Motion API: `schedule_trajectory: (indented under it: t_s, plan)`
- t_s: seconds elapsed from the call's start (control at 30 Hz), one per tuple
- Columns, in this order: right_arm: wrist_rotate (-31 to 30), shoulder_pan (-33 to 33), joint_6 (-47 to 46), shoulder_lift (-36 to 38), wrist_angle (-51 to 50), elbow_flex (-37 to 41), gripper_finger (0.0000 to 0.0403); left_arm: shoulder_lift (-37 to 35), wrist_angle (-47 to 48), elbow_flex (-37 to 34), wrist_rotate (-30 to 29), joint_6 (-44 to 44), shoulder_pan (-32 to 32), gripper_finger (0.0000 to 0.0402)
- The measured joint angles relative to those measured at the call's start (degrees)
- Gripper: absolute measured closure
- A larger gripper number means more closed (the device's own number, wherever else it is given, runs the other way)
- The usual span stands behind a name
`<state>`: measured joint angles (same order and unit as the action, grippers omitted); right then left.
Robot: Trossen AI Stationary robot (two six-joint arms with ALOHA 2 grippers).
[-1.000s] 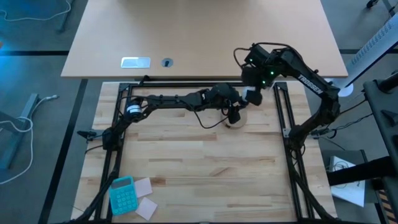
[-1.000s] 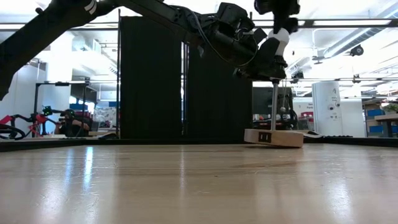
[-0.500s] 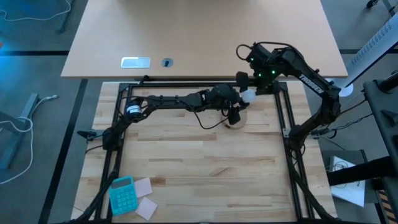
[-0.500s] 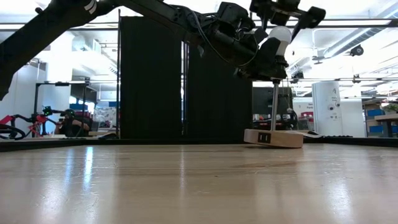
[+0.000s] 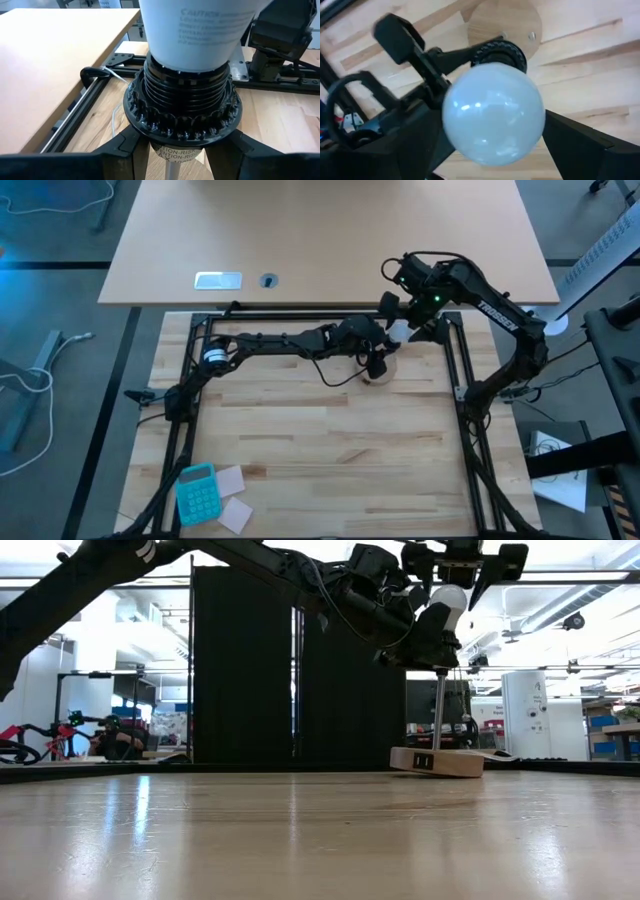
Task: Screw lightbulb
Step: Remove the lightbulb from the lamp
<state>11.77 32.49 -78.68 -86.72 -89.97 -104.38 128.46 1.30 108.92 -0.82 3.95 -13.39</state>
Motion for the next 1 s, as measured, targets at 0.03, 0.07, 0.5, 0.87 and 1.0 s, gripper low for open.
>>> schedule_trajectory:
  t_s: [0.03,0.07,0.5,0.87,1.0]
  plan:
    - [0.04,0.0,-0.35,0.0,0.04,0.4,0.0081,0.02,0.0,0.0,0.02,0.0,0.0,0.0257]
    - [0.02,0.02,-0.69,0.0,-0.01,0.85,0.0088,0.01,0.0,0.0,-0.02,0.02,0.0,0.0257]
    - [-0.94,1.44,17.79,-0.33,-0.15,1.24,0.0138,0.02,-0.02,0.0,0.52,1.83,0.11,0.0257]
    - [-1.63,1.53,109.03,-0.68,-0.37,1.26,0.0144,0.02,0.2,0.0,1.26,2.9,0.16,0.0257]
    - [-2.83,0.87,119.01,-0.66,-0.18,1.27,0.014,0.02,0.21,0.0,1.27,2.81,0.17,0.0257]
